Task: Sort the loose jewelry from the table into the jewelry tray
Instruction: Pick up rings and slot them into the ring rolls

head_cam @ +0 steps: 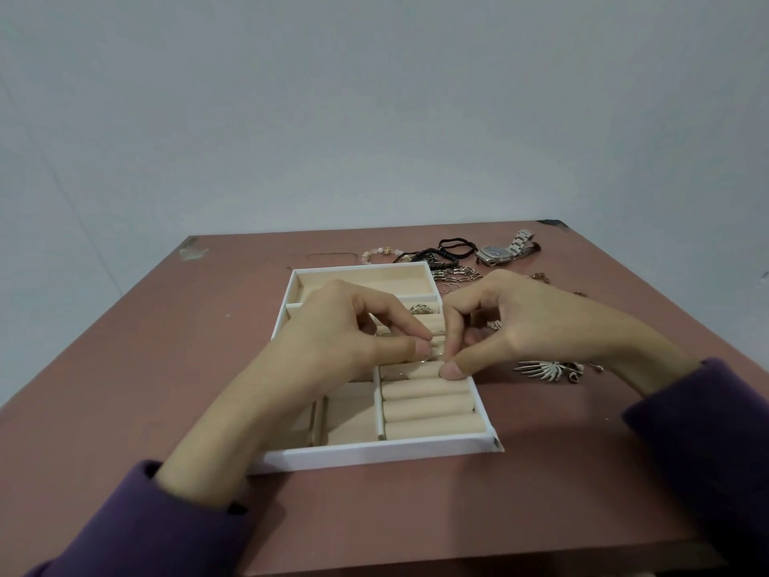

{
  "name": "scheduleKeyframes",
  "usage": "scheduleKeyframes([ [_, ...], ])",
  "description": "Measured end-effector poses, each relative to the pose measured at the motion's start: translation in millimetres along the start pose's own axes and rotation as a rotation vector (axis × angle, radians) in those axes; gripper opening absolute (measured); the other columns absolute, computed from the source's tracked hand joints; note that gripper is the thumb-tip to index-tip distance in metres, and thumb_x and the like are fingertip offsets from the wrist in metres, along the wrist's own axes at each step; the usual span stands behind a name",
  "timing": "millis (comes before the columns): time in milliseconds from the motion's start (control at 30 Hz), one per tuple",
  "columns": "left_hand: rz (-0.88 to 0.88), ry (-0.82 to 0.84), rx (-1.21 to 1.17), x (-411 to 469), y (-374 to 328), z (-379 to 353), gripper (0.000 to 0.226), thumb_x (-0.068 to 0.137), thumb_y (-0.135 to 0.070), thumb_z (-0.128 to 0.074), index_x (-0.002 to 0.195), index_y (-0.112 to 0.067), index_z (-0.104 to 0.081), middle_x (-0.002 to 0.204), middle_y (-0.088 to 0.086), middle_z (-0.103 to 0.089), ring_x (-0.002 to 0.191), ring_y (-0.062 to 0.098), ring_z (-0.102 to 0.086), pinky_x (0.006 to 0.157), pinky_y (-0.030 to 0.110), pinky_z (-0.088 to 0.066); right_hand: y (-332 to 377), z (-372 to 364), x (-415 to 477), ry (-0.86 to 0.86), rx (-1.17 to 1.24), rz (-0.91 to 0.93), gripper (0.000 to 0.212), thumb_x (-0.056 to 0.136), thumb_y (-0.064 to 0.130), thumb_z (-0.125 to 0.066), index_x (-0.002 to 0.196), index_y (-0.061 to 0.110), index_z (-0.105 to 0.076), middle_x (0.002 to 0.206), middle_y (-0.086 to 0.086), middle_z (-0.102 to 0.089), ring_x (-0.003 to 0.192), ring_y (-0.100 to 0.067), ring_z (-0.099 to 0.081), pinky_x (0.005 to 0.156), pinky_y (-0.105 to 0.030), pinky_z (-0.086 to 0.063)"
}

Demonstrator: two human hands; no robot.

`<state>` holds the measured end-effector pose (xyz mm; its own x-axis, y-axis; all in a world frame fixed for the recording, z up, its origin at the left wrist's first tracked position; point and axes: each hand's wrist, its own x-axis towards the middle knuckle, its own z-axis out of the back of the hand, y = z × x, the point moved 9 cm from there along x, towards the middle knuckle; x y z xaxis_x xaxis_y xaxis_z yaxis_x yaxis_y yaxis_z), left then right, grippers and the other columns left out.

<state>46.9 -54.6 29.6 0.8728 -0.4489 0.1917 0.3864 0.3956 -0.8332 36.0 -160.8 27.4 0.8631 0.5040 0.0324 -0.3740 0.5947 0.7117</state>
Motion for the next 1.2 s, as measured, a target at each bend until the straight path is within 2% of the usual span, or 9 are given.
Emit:
scheduleKeyframes([
  [67,0.006,-0.012,-0.014,-1,-1,2,0.005,0.068,-0.020,-0.079,0.070,-0.023,-0.076,0.045,-0.009,-0.045,0.049,0.010,-0.030,0.044,0.014,-0.024,1,2,0,0.010,0.006,0.019,0.011,0.068,0.026,-0.080,0.068,0.020,-0.070,0.070,-0.026,-0.055,0.063,-0.031,-0.045,0.060,-0.046,-0.039],
  [200,0.005,-0.020,-0.008,-2,-3,4,0.007,0.072,-0.014,-0.076,0.072,-0.020,-0.074,0.035,-0.018,-0.045,0.037,0.004,-0.028,0.040,0.008,-0.022,0,2,1,0.019,0.018,0.044,0.005,0.071,0.023,-0.075,0.072,0.020,-0.071,0.071,-0.025,-0.055,0.062,-0.035,-0.045,0.061,-0.050,-0.041],
  [600,-0.003,-0.005,-0.010,-3,-1,3,0.007,0.070,-0.015,-0.078,0.070,-0.022,-0.075,0.040,-0.018,-0.048,0.046,0.005,-0.029,0.042,0.011,-0.024,-5,-3,1,0.066,-0.006,0.053,0.006,0.074,0.023,-0.075,0.073,0.019,-0.071,0.068,-0.015,-0.053,0.064,-0.016,-0.044,0.061,-0.029,-0.038],
  [700,-0.019,-0.008,-0.014,-3,-1,4,0.006,0.068,-0.018,-0.079,0.069,-0.022,-0.076,0.052,-0.008,-0.060,0.051,0.009,-0.032,0.047,0.015,-0.027,-8,21,2,-0.157,0.133,0.028,0.003,0.082,0.016,-0.069,0.083,0.014,-0.071,0.062,-0.001,-0.053,0.056,-0.005,-0.047,0.050,-0.009,-0.036],
  [767,-0.023,-0.010,-0.013,-3,-1,3,0.006,0.066,-0.018,-0.080,0.069,-0.022,-0.076,0.069,0.001,-0.069,0.055,0.013,-0.033,0.051,0.019,-0.029,-17,40,2,-0.344,0.234,0.015,0.006,0.083,0.017,-0.066,0.084,0.013,-0.071,0.061,0.004,-0.053,0.052,-0.001,-0.046,0.050,-0.009,-0.035],
  [867,-0.033,0.001,0.026,-4,-3,-1,0.007,0.067,-0.017,-0.081,0.068,-0.022,-0.076,0.062,-0.004,-0.066,0.054,0.013,-0.033,0.051,0.021,-0.029,-27,55,-1,-0.495,0.308,0.005,0.005,0.084,0.016,-0.065,0.083,0.015,-0.070,0.067,0.001,-0.055,0.051,-0.001,-0.044,0.051,-0.013,-0.035],
  [1000,-0.061,-0.031,0.206,-7,-8,-2,0.010,0.067,-0.023,-0.081,0.068,-0.030,-0.074,0.062,-0.011,-0.064,0.049,0.005,-0.037,0.050,0.017,-0.031,-31,57,-1,-0.530,0.306,-0.007,0.006,0.085,0.015,-0.064,0.082,0.017,-0.069,0.064,0.005,-0.055,0.051,0.000,-0.045,0.050,-0.011,-0.036],
  [1100,-0.106,-0.044,0.306,-9,-13,-6,0.009,0.069,-0.024,-0.079,0.068,-0.031,-0.073,0.070,-0.012,-0.069,0.055,-0.001,-0.045,0.057,0.024,-0.037,-33,55,1,-0.519,0.294,-0.018,0.007,0.085,0.014,-0.064,0.081,0.018,-0.069,0.065,0.004,-0.056,0.052,-0.002,-0.046,0.049,-0.009,-0.037],
  [1200,-0.150,-0.012,0.393,-13,-19,-10,0.009,0.072,-0.025,-0.077,0.071,-0.033,-0.073,0.068,-0.017,-0.065,0.063,-0.010,-0.048,0.063,0.017,-0.037,-34,54,2,-0.511,0.286,-0.024,0.010,0.085,0.014,-0.065,0.079,0.020,-0.070,0.059,0.010,-0.057,0.051,-0.001,-0.047,0.049,-0.008,-0.037],
])
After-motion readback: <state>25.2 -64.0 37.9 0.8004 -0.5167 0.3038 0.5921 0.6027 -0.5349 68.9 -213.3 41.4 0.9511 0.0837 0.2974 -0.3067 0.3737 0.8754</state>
